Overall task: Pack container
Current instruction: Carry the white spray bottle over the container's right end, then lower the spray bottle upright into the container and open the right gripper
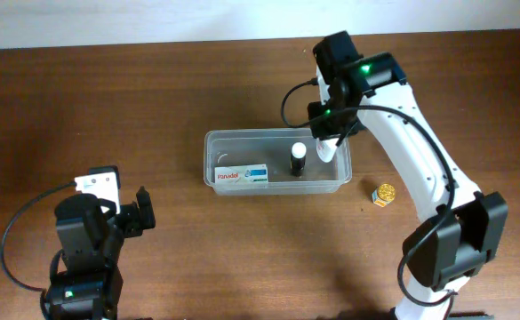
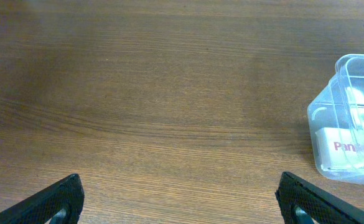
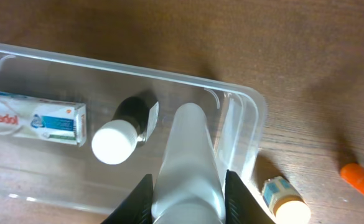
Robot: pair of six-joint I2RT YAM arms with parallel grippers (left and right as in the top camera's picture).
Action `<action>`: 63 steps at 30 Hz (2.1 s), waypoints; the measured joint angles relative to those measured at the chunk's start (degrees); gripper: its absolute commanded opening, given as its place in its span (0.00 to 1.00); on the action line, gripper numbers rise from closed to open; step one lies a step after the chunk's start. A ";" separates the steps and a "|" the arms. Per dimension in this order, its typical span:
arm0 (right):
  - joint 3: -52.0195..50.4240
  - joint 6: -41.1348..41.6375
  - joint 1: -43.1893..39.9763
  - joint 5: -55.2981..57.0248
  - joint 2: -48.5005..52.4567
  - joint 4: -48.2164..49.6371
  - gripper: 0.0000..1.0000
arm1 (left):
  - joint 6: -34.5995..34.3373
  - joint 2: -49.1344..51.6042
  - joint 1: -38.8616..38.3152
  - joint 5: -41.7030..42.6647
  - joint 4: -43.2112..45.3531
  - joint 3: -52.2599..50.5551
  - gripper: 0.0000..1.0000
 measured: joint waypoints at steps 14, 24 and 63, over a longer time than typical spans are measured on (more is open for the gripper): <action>-5.25 2.45 0.00 0.00 0.20 6.12 0.20 | 0.00 0.00 0.00 0.00 0.00 0.00 0.99; -5.31 2.99 0.00 0.00 0.20 6.51 0.20 | 0.00 0.00 0.00 0.00 0.00 0.00 0.99; -10.32 5.79 0.00 2.38 5.64 13.20 0.21 | 0.00 0.00 0.00 0.00 -0.04 0.00 1.00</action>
